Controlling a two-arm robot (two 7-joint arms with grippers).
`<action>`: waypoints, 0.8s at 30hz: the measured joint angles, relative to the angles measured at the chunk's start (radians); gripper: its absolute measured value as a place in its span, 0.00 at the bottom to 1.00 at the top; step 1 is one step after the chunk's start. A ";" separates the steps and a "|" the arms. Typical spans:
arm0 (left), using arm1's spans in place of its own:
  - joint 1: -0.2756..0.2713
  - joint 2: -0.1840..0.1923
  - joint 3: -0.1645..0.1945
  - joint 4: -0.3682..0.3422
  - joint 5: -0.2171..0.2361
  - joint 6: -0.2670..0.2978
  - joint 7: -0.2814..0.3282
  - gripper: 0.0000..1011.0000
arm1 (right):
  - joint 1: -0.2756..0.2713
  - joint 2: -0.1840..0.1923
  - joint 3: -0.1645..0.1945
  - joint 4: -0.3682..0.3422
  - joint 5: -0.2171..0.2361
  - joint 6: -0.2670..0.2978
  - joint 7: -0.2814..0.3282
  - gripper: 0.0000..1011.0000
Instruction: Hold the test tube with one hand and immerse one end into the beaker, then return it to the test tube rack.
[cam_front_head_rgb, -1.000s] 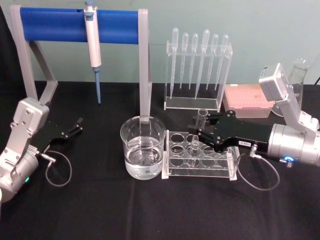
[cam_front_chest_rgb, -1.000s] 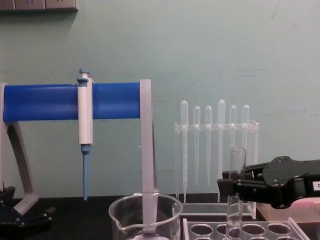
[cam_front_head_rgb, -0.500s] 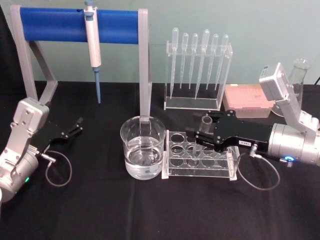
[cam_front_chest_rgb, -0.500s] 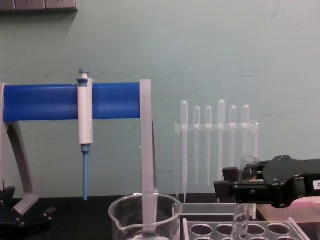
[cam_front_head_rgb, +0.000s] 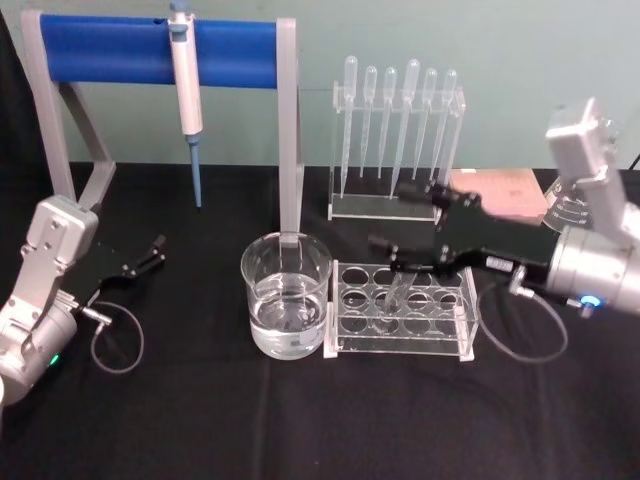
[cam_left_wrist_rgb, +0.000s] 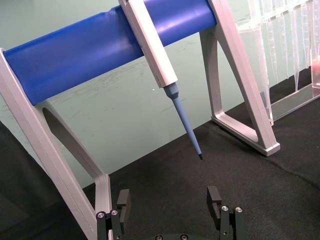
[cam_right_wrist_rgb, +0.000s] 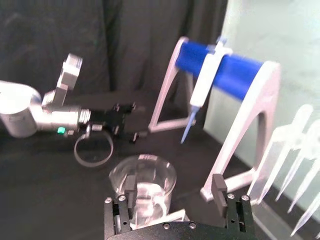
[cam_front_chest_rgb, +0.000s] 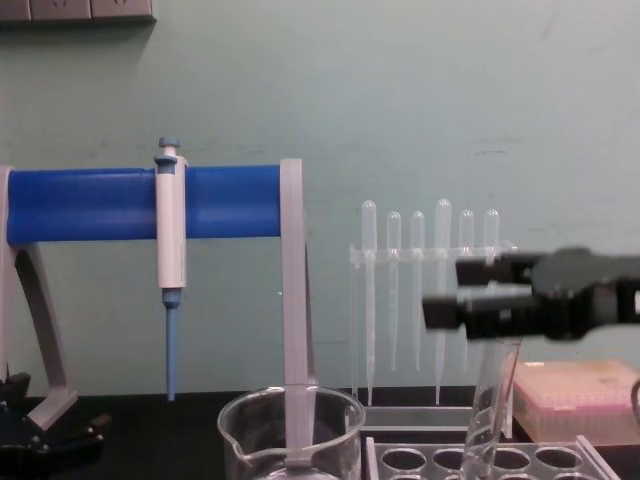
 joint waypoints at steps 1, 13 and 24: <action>0.000 0.000 0.000 0.000 0.000 0.000 0.000 0.99 | -0.008 0.001 0.015 -0.015 0.008 -0.006 -0.014 0.94; 0.000 0.000 0.000 0.000 0.000 0.000 0.000 0.99 | -0.113 -0.058 0.147 -0.038 0.018 -0.093 -0.226 0.99; 0.000 0.000 0.000 0.000 0.000 0.000 0.000 0.99 | -0.188 -0.178 0.202 0.062 -0.112 -0.176 -0.489 0.99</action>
